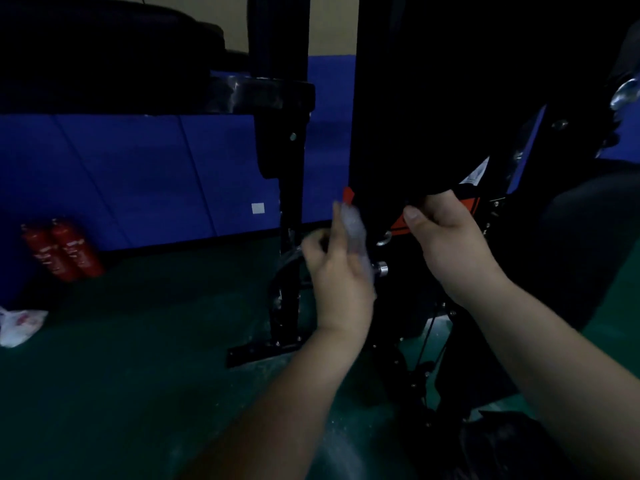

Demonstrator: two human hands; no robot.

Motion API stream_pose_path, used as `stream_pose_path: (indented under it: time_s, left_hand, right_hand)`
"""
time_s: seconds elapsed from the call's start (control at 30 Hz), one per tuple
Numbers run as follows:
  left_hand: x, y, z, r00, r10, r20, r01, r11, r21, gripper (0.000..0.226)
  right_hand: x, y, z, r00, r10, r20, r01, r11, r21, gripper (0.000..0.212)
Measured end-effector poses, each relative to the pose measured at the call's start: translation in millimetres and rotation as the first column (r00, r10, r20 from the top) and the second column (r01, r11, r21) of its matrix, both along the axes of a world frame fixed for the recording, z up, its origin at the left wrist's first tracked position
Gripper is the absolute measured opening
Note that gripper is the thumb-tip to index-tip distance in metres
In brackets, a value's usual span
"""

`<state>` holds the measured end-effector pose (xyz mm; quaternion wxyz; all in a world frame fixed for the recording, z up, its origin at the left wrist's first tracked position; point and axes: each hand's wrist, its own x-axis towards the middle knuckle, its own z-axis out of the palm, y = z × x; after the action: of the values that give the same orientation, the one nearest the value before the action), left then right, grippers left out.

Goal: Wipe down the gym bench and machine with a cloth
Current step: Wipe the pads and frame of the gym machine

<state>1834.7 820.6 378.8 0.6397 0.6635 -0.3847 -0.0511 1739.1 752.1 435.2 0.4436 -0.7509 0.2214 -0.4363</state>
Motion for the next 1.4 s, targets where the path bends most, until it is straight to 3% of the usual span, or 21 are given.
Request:
stream_pose_path:
  time_s: [0.1, 0.23, 0.33, 0.4, 0.53, 0.6, 0.77, 0.9, 1.0, 1.07, 1.1, 1.17, 1.23, 1.3, 1.4]
  left_hand:
    - [20.0, 18.4, -29.6, 0.999, 0.03, 0.014, -0.032, 0.991, 0.129, 0.04]
    - [19.5, 25.2, -2.8, 0.992, 0.119, -0.031, -0.123, 0.978, -0.17, 0.043]
    - [2.1, 7.6, 25.9, 0.992, 0.045, 0.115, -0.012, 0.961, -0.277, 0.043]
    - [-1.1, -3.3, 17.0, 0.988, -0.003, 0.151, 0.037, 0.975, -0.22, 0.044]
    - [26.1, 12.7, -33.6, 0.999, -0.053, 0.011, 0.052, 0.997, 0.055, 0.038]
    - [37.3, 30.2, -44.3, 0.995, 0.024, 0.101, -0.029, 0.998, 0.047, 0.041]
    - [62.4, 31.3, -9.9, 0.954, 0.275, 0.12, -0.257, 0.955, -0.145, 0.04]
    - [69.2, -4.6, -13.7, 0.964, 0.058, 0.259, -0.072, 0.996, 0.045, 0.03]
    - [68.0, -3.5, -32.3, 0.915, -0.055, 0.401, -0.059, 0.962, 0.267, 0.027]
    - [81.3, 4.7, -40.0, 0.931, -0.017, 0.366, -0.081, 0.965, 0.25, 0.034]
    - [95.0, 5.9, -47.1, 0.909, 0.04, 0.416, -0.167, 0.947, 0.274, 0.042]
    - [130.3, 16.8, -64.8, 0.919, 0.124, 0.374, -0.271, 0.888, 0.372, 0.059]
    - [145.8, 34.0, -73.6, 0.921, 0.162, 0.354, -0.312, 0.851, 0.423, 0.051]
    - [131.6, 49.4, -61.3, 0.898, 0.089, 0.431, -0.235, 0.924, 0.301, 0.029]
    - [100.8, 38.8, -39.6, 0.883, -0.005, 0.469, -0.035, 0.996, 0.077, 0.041]
  right_hand:
    - [-4.5, -1.0, 1.7, 0.998, 0.047, -0.041, -0.048, 0.999, -0.009, 0.047]
    - [-3.1, -1.9, 0.7, 0.993, 0.086, -0.075, -0.086, 0.996, 0.002, 0.048]
    - [3.2, -2.9, -2.5, 0.996, 0.028, -0.079, -0.03, 0.999, -0.024, 0.051]
    - [5.3, -3.4, -3.1, 0.996, 0.008, -0.084, -0.01, 1.0, -0.028, 0.052]
    - [4.7, -6.0, -2.1, 0.995, 0.035, -0.095, -0.035, 0.999, 0.002, 0.052]
    - [4.3, -7.6, -2.6, 0.992, 0.039, -0.123, -0.04, 0.999, -0.005, 0.053]
    - [15.0, -8.5, -3.5, 0.985, -0.029, -0.171, 0.027, 1.0, -0.012, 0.053]
    - [27.2, -8.6, -7.7, 0.991, -0.103, -0.091, 0.101, 0.995, -0.019, 0.061]
    - [28.8, -9.4, -8.5, 0.988, -0.124, -0.088, 0.121, 0.992, -0.034, 0.064]
    - [27.9, -10.0, -8.2, 0.987, -0.126, -0.105, 0.123, 0.992, -0.03, 0.058]
    - [27.4, -9.7, -8.2, 0.987, -0.121, -0.104, 0.119, 0.993, -0.027, 0.056]
    - [27.2, -9.8, -9.6, 0.99, -0.108, -0.09, 0.108, 0.994, -0.011, 0.056]
    - [27.5, -10.4, -14.6, 0.991, -0.095, -0.098, 0.096, 0.995, 0.004, 0.062]
    - [29.4, -12.8, -22.8, 0.987, -0.088, -0.136, 0.093, 0.995, 0.028, 0.073]
    - [34.5, -16.9, -38.2, 0.981, -0.094, -0.17, 0.105, 0.993, 0.059, 0.074]
